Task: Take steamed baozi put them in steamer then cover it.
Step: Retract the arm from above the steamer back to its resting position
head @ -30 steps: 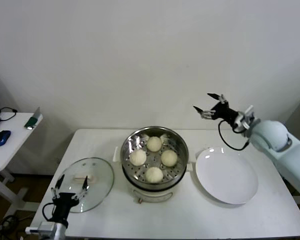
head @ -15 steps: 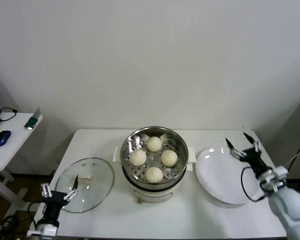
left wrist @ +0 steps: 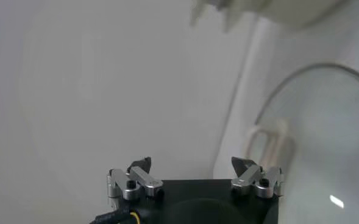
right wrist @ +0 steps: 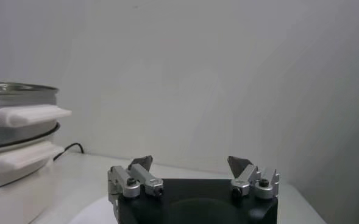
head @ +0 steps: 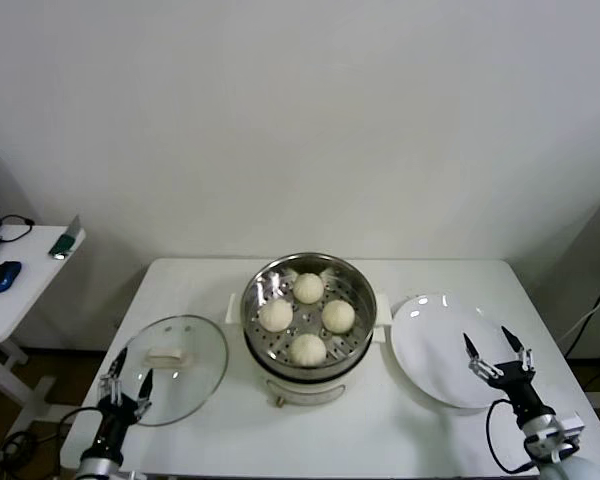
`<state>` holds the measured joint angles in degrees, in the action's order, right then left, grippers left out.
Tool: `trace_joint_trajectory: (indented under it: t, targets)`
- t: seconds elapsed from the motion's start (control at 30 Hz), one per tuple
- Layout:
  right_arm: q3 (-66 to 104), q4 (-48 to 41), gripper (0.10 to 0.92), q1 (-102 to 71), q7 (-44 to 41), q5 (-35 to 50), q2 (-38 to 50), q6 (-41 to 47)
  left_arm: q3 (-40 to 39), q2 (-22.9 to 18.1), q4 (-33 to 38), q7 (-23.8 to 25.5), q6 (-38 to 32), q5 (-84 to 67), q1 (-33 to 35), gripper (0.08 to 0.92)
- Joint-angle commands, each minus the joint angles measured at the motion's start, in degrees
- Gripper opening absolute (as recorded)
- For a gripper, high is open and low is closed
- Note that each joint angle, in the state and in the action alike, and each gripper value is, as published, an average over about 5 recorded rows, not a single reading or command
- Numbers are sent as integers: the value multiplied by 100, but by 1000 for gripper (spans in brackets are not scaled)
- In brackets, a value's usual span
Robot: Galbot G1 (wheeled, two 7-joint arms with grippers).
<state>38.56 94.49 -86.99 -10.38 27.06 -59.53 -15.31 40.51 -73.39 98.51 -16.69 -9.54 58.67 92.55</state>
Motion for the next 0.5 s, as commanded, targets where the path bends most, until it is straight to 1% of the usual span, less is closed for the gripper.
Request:
trace_joint_trajectory:
  t: [0.03,0.27,0.5]
  targets:
    - [188,117,823,-422,-29,-146,-318,-228,-221,-25,-555,-123,551,1897,-429,823]
    - [204,199,823,-513,-44,-165,-391,-260,-382,-28,-675,145,915,1876,-778,823]
    - [255,322,823,-616,-60,-182,-460,-281,-519,-46,-922,232,1130,1875,-1136,823]
